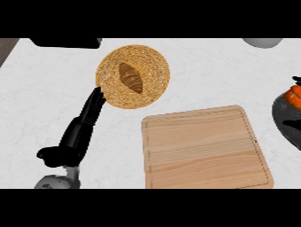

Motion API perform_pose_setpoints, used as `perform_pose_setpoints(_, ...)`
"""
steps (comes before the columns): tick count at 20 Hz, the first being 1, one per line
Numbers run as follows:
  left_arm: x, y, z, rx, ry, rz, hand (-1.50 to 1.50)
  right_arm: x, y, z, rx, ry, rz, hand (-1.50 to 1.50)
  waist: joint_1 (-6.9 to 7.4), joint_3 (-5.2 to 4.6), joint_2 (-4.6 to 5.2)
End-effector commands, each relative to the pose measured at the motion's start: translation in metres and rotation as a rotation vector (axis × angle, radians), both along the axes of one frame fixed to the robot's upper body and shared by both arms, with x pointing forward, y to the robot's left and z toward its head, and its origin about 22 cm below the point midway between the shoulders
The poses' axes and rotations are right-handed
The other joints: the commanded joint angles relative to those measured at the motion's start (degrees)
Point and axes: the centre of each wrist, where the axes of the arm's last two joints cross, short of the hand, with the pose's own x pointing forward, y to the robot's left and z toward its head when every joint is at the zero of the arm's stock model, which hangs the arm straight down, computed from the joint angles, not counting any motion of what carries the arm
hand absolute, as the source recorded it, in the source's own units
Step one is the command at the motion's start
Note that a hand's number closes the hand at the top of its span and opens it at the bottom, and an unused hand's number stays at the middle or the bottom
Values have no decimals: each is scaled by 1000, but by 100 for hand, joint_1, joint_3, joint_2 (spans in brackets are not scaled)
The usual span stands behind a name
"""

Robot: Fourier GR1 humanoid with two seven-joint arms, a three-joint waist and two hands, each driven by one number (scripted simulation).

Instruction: Pick the squash from the cutting board and place it in the pan

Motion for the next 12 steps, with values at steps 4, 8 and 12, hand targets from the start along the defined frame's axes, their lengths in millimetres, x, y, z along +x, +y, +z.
perform_pose_setpoints(4, -3, 5, -4, 18, 4, 22, 0, -1, -15, 9, 246, -212, 2, -150, -128, 12, -19)
perform_pose_setpoints(8, 5, -1, 0, 10, 0, 23, 0, -3, -24, 15, 404, -217, -34, -150, -151, 7, -21)
perform_pose_setpoints(12, -9, 1, -3, -1, -4, 21, 0, -38, -72, 38, 515, -182, -28, -150, -109, 16, -7)
